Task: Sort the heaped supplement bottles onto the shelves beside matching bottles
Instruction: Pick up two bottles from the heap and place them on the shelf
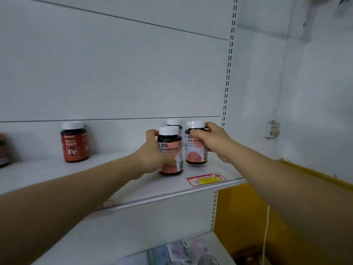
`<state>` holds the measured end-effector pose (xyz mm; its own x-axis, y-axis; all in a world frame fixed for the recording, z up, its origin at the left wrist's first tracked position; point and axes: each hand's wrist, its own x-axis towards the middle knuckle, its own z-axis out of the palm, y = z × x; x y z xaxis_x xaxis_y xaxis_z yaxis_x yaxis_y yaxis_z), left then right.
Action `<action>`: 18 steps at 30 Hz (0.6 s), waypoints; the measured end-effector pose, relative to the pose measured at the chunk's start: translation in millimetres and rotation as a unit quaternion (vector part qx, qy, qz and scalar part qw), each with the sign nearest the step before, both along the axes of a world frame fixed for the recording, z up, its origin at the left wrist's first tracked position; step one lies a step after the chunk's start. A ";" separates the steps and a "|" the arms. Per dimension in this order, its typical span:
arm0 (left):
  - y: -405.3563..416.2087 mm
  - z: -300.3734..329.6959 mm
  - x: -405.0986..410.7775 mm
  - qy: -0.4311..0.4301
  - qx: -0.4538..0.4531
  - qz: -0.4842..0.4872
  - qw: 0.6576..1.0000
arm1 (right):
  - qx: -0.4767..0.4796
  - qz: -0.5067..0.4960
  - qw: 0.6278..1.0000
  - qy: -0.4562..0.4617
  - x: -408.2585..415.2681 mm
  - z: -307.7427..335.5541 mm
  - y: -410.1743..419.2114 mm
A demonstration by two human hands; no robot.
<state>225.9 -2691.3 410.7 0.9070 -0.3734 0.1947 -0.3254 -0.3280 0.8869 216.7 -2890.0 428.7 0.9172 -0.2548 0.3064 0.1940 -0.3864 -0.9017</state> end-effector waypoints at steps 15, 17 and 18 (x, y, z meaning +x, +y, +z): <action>-72.1 -1.9 30.8 -0.009 0.045 0.154 0.987 | -0.049 0.107 0.993 0.009 105.6 -10.8 -67.6; -76.6 -2.6 36.9 -0.009 0.049 0.164 0.985 | -0.051 0.115 0.992 0.005 115.6 -11.8 -69.4; -78.7 -3.1 39.5 -0.009 0.051 0.168 0.984 | -0.053 0.117 0.992 0.004 120.3 -12.3 -70.5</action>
<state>265.4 -2770.0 407.6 0.9795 -0.0718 0.1881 -0.1983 -0.5066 0.8391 337.0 -2960.5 416.3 0.9498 -0.0009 0.3128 0.2830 -0.4235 -0.8605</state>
